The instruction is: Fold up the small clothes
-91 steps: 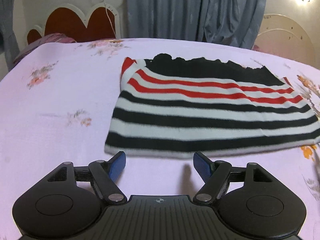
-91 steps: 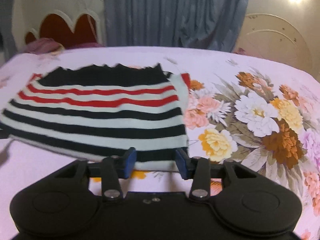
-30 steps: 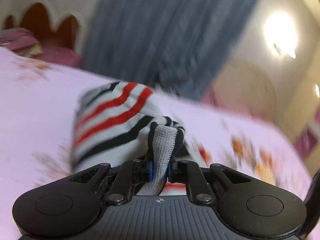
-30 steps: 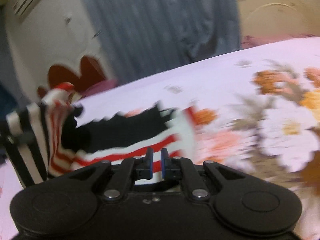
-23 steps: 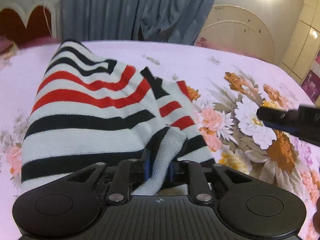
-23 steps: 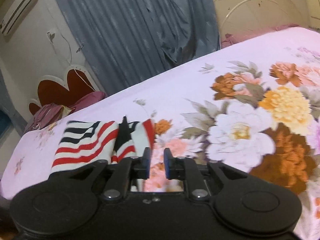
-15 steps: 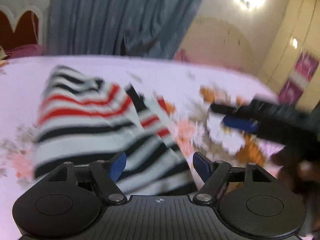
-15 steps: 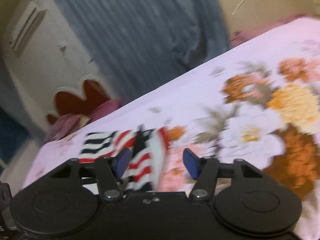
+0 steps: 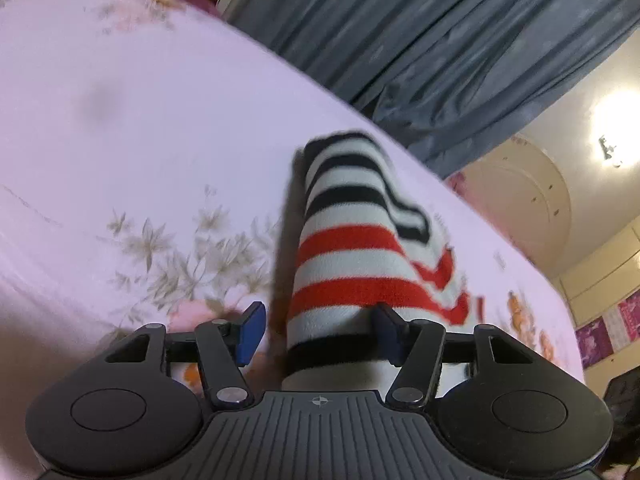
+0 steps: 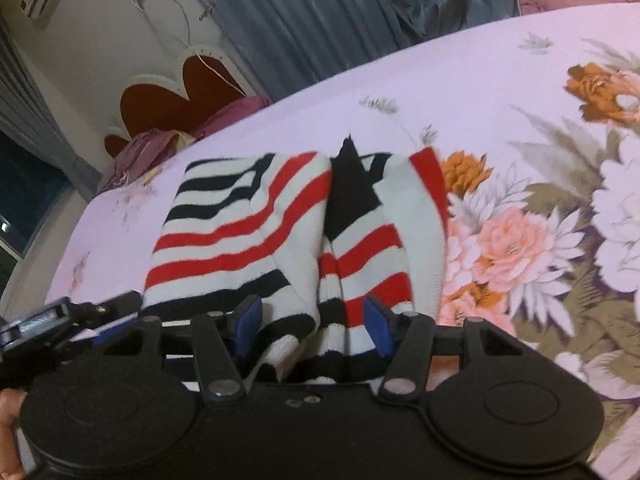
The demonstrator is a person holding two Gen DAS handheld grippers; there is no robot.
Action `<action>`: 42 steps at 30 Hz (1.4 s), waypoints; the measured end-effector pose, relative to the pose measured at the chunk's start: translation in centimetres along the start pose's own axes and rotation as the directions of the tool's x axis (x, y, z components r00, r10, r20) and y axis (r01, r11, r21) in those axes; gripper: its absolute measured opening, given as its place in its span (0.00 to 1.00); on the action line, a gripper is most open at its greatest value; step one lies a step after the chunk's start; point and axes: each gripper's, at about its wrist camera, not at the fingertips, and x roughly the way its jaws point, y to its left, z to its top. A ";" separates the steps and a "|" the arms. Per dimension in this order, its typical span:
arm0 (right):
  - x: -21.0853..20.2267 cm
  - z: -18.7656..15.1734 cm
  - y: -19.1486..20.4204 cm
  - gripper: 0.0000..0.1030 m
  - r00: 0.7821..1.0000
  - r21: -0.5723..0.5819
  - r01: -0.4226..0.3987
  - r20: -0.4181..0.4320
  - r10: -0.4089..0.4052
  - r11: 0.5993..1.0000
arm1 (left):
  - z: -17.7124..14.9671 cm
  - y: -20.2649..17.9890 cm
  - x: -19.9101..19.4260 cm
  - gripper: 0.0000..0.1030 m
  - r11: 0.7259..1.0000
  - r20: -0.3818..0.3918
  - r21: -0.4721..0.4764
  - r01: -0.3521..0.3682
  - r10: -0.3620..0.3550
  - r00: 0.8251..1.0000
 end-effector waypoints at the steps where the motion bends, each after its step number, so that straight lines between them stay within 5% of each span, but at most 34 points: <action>1: 0.3 0.0 0.4 0.48 1.000 -0.012 0.006 -0.008 -0.006 1.000 | -0.2 -0.1 0.4 0.57 1.000 -0.004 0.010 -0.001 0.001 1.000; 7: 0.9 0.0 4.4 0.21 0.995 -0.172 0.096 0.010 -0.096 0.980 | 0.1 -1.0 1.3 0.50 0.998 -0.001 0.059 0.022 -0.022 1.000; 10: -1.8 0.0 7.9 0.20 0.985 -0.306 0.136 0.139 -0.097 0.942 | 0.6 -1.2 0.7 0.47 0.997 0.027 0.059 0.048 -0.050 0.998; 14: -6.0 0.2 9.1 0.19 0.966 -0.348 0.155 0.250 -0.067 0.925 | 0.6 -2.9 -0.3 0.46 0.990 0.051 0.069 0.123 -0.127 0.991; 16: -7.5 -0.2 8.0 0.19 0.955 -0.333 0.187 0.280 -0.092 0.924 | 0.4 -4.4 -0.1 0.46 0.983 0.030 0.104 0.150 -0.154 0.988; 20: -5.2 -1.6 2.1 0.19 0.971 -0.168 0.185 0.181 -0.154 0.968 | -0.9 -7.7 2.3 0.48 0.951 -0.068 0.310 0.008 0.014 0.998; 22: -2.8 -2.9 -0.2 0.19 0.975 -0.133 0.202 0.120 -0.187 0.970 | -1.3 -8.7 2.7 0.50 0.930 -0.071 0.368 -0.021 0.051 0.996; 26: -2.9 -2.9 -0.3 0.19 0.975 -0.108 0.188 0.139 -0.173 0.976 | -1.2 -10.2 2.9 0.51 0.899 -0.070 0.433 -0.057 0.097 0.993; 29: -3.1 -2.6 -1.2 0.22 0.983 -0.099 0.151 0.124 -0.138 0.984 | -0.6 -10.4 3.0 0.51 0.899 -0.086 0.435 -0.056 0.103 0.991; 33: -4.0 -0.2 -3.1 0.44 0.976 -0.019 0.112 0.190 -0.107 0.993 | 0.7 -10.3 1.8 0.51 0.895 -0.034 0.445 -0.032 0.052 0.998; 39: -1.0 4.5 -5.3 0.38 0.986 0.082 0.060 0.150 -0.071 0.995 | 2.3 -8.9 3.7 0.51 0.931 -0.042 0.362 -0.042 0.061 0.997; 41: 0.1 5.0 -5.5 0.31 0.990 0.086 0.046 0.129 -0.057 0.995 | 2.3 -8.4 4.5 0.51 0.946 -0.064 0.323 -0.021 0.044 0.997; 42: 0.5 5.3 -5.5 0.19 0.990 0.074 0.055 0.123 -0.064 0.996 | 2.1 -8.3 5.0 0.51 0.952 -0.081 0.306 -0.005 0.031 0.996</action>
